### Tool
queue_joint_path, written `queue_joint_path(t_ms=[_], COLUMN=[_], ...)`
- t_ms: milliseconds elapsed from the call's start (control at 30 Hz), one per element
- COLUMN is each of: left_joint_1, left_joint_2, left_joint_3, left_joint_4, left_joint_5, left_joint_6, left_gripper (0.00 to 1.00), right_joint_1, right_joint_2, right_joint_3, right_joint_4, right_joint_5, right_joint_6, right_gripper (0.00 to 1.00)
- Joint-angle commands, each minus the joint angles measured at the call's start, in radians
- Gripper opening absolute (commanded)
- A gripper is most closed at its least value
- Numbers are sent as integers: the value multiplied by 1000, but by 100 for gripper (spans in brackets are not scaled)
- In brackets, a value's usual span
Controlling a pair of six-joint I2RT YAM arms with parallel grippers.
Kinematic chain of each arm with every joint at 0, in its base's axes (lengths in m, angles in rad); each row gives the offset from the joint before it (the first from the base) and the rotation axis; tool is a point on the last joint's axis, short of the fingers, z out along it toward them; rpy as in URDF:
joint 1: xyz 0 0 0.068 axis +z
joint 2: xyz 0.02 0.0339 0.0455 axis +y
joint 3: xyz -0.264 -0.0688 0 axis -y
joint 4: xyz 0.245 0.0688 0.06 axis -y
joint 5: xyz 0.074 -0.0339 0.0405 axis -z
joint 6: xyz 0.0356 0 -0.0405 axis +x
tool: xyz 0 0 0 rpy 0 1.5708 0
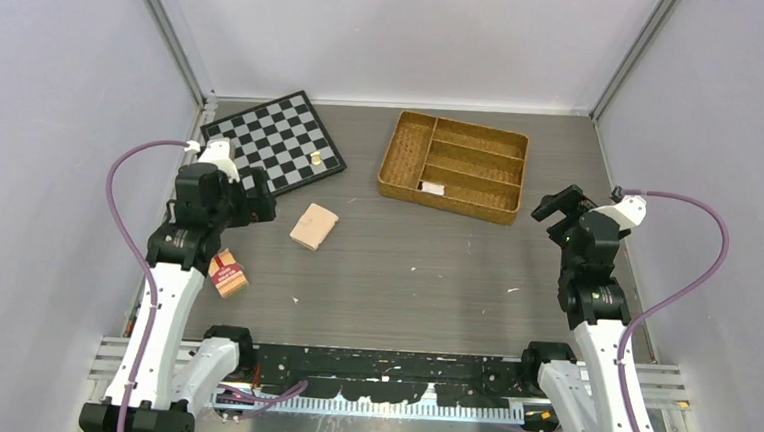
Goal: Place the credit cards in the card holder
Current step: Pick up the card holder from the center of the board.
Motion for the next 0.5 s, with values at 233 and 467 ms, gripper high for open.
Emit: queue_joint_path(t_ms=[233,467], left_joint_1=[5,-50], left_joint_2=[147,374], left_joint_3=[12,36], left_joint_4=[-54,-26], left_joint_5=[-39,127], left_joint_6=[53,80], left_gripper=[100,91], right_joint_1=[-4,-3], right_joint_2=[-12,25], right_joint_3=[6,29], right_joint_4=[41,19], right_joint_5=[-9,-109], right_joint_6=[7,-12], right_gripper=[100,100])
